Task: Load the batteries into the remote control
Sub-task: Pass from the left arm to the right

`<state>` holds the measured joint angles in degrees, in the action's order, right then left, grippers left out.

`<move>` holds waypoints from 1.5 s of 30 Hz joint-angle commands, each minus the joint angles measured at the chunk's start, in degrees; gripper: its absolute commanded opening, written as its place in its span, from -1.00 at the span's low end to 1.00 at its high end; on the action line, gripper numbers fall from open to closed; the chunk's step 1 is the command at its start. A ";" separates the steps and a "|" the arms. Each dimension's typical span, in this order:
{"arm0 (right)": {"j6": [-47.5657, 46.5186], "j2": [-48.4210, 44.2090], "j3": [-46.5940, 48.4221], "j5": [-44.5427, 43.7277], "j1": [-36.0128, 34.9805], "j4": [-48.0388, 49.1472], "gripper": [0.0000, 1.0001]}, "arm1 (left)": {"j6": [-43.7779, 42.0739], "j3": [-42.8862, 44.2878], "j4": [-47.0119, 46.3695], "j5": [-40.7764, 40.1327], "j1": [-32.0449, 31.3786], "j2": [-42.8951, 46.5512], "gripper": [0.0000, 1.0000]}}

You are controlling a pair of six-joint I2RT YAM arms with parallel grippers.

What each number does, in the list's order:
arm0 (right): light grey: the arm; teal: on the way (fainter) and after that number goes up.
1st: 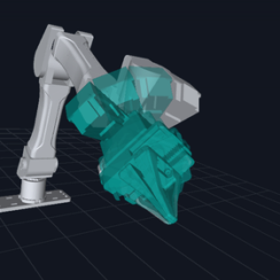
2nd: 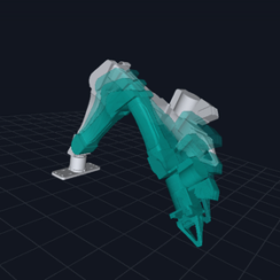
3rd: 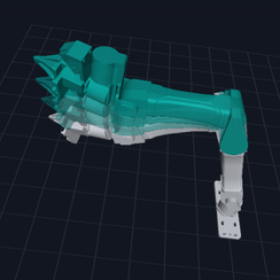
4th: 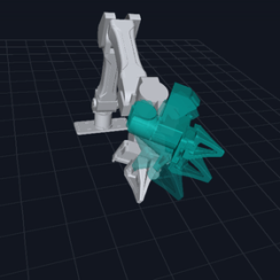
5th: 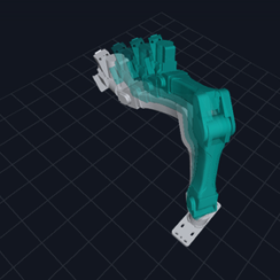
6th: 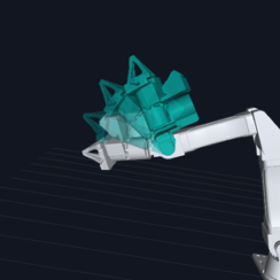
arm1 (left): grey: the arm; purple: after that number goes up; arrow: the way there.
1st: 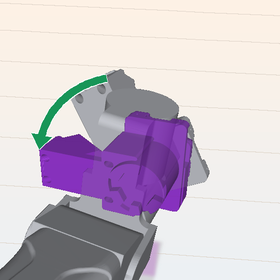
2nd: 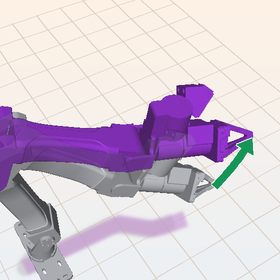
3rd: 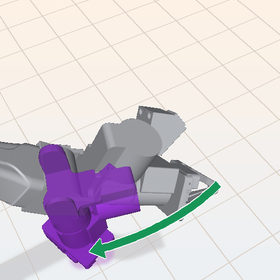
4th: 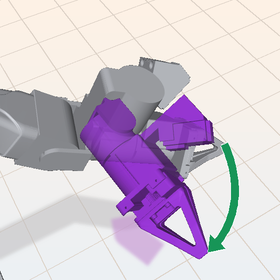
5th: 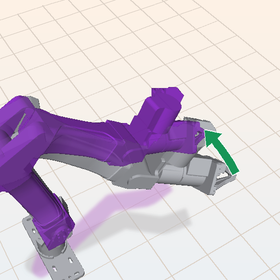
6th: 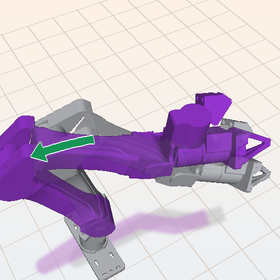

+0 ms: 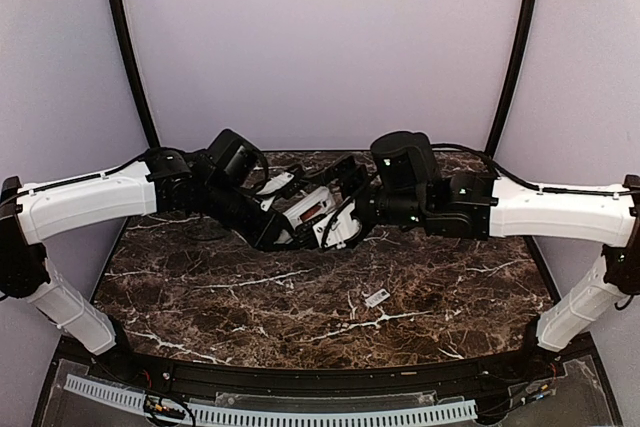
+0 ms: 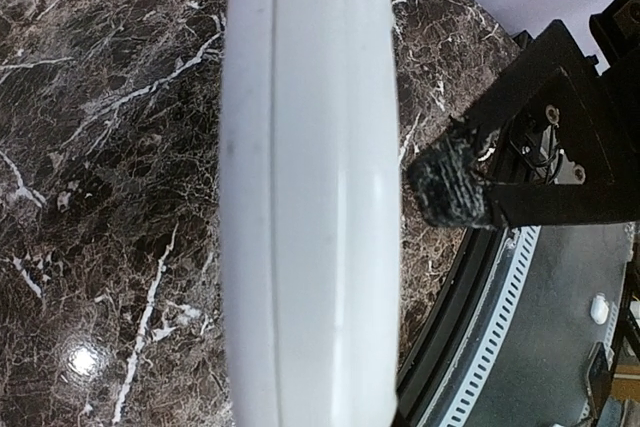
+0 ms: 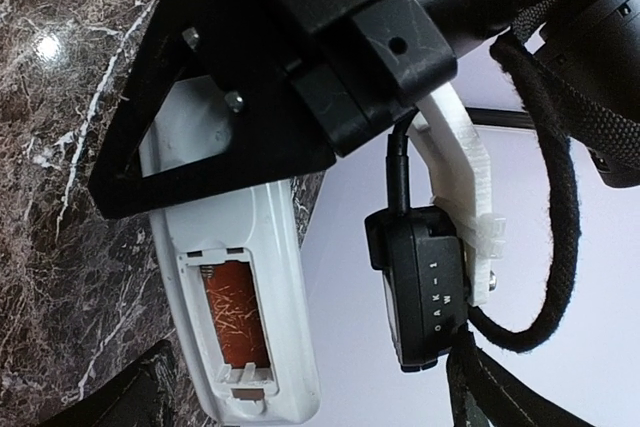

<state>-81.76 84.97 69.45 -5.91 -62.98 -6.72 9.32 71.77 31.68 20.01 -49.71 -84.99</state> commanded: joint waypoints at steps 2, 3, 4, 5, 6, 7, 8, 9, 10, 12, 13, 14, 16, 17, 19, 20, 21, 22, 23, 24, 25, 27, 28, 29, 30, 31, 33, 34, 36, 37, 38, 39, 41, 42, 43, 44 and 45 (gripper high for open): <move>2.31 0.15 -1.11 -2.76 0.10 3.23 0.79 | -0.09 1.30 -3.15 3.32 -0.33 2.42 -1.00; 3.54 -0.78 -1.72 -2.23 0.67 2.91 0.79 | 0.04 1.12 -3.27 3.25 0.00 2.48 -1.00; 4.26 -1.96 -2.68 -1.43 1.17 2.59 0.79 | 0.31 0.98 -3.59 3.31 0.21 2.66 -1.00; 4.38 -3.30 -3.98 -0.91 1.52 2.52 0.80 | 0.46 0.76 -3.84 3.57 0.66 2.74 -1.00; 3.75 -4.86 -5.42 -0.67 1.71 2.70 0.80 | 0.64 0.66 -4.26 3.73 1.04 2.97 -1.00; 3.04 -5.72 -6.81 -0.69 1.72 3.08 0.81 | 0.62 0.59 -4.44 3.88 1.16 3.02 -1.00; 2.63 -6.46 -8.00 -0.53 1.72 3.64 0.81 | 0.53 0.68 -4.61 3.89 1.26 3.02 -1.00; 2.87 -6.73 -8.65 -0.30 1.71 4.05 0.82 | 0.35 0.80 -4.66 3.94 1.27 2.78 -1.00; 3.33 -6.77 -8.75 -0.06 1.58 4.12 0.82 | 0.10 1.06 -4.69 4.19 1.28 2.62 -1.00; 3.95 -6.45 -8.34 -0.31 1.42 4.93 0.82 | 0.02 1.38 -4.63 4.64 1.29 1.96 -1.00; 3.90 -6.02 -8.08 -0.71 1.36 5.66 0.82 | 0.09 1.50 -4.48 4.71 1.29 1.66 -1.00; 3.81 -5.60 -7.79 -1.10 1.34 6.30 0.84 | 0.09 1.59 -4.42 4.80 1.29 1.53 -1.00; 3.71 -4.49 -7.00 -1.31 1.27 6.50 0.87 | 0.14 1.64 -4.40 4.86 1.29 1.35 -1.00; 3.70 -3.86 -6.64 -1.45 1.25 6.46 0.89 | 0.23 1.63 -4.36 4.90 1.29 1.33 -1.00; 3.59 -2.54 -5.94 -1.39 1.25 7.96 0.90 | 0.29 1.48 -4.35 5.11 1.32 1.44 -1.00; 3.14 -1.94 -5.67 -1.71 1.20 8.18 0.90 | 0.23 1.39 -4.39 5.19 1.29 1.47 -1.00; 2.29 -1.11 -5.35 -2.18 1.25 8.35 0.89 | 0.18 1.32 -4.36 5.20 1.29 1.55 -1.00; 1.58 -0.33 -5.04 -2.78 1.24 8.46 0.89 | 0.18 1.30 -4.35 5.30 1.29 1.57 -1.00; 0.95 0.47 -4.63 -3.36 1.21 8.60 0.87 | 0.13 1.28 -4.35 5.34 1.33 1.64 -1.00; 0.44 1.13 -4.22 -3.76 1.12 8.77 0.85 | 0.06 1.23 -4.35 5.51 1.32 1.61 -1.00; 0.11 1.74 -3.68 -3.91 1.07 8.82 0.82 | 0.06 1.25 -4.39 5.54 1.30 1.50 -1.00; 0.18 2.68 -2.52 -4.10 0.92 8.93 0.74 | -0.02 1.33 -4.24 5.64 1.29 1.26 -1.00; 0.26 3.14 -2.04 -4.14 0.78 8.99 0.69 | -0.01 1.35 -4.21 5.67 1.33 1.17 -1.00; 0.28 3.63 -1.70 -4.27 0.76 9.00 0.62 | -0.14 1.31 -3.98 5.71 1.34 1.16 -1.00; 0.09 4.17 -1.28 -4.78 0.81 9.13 0.55 | -0.25 1.20 -4.03 5.87 1.36 1.17 -1.00; -0.23 4.87 -1.17 -5.49 0.74 9.36 0.47 | -0.31 0.86 -4.27 6.15 1.30 1.24 -1.00; -0.73 5.81 -0.94 -6.87 0.54 10.18 0.34 | -0.42 0.54 -4.87 6.85 1.29 1.32 -1.00; -0.77 6.10 -0.81 -7.22 0.45 10.39 0.26 | -0.43 0.51 -4.96 7.09 1.29 1.21 -1.00; -0.56 6.26 -0.81 -7.48 0.31 10.57 0.10 | -0.58 0.67 -5.06 7.69 1.29 0.96 -1.00; -0.25 6.20 -0.81 -7.44 0.24 10.52 0.01 | -0.74 0.88 -4.97 7.81 1.29 0.88 -1.00; -0.06 6.06 -0.81 -7.37 0.16 10.39 -0.08 | -0.81 0.99 -4.68 7.74 1.29 0.70 -1.00; 0.19 5.96 -0.81 -7.36 0.15 10.15 -0.16 | -1.04 1.13 -4.56 7.69 1.29 0.66 -1.00; 0.81 5.64 -0.81 -7.20 0.14 9.45 -0.31 | -1.07 0.97 -4.45 7.64 1.29 0.76 -1.00; 1.05 5.45 -0.88 -7.24 0.14 9.23 -0.39 | -1.08 0.90 -4.40 7.62 1.29 0.85 -1.00; 1.64 5.34 -0.96 -7.36 0.08 9.00 -0.44 | -1.07 0.78 -4.33 7.66 1.31 0.91 -1.00; 2.07 5.16 -1.02 -7.50 -0.01 8.83 -0.49 | -1.00 0.86 -4.21 7.67 1.30 0.86 -1.00; 2.50 4.94 -1.32 -7.54 -0.03 8.87 -0.50 | -0.98 0.89 -4.15 7.56 1.29 0.87 -1.00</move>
<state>-84.25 90.65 67.68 -12.51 -62.65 1.10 9.69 71.96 29.69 25.80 -48.31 -84.86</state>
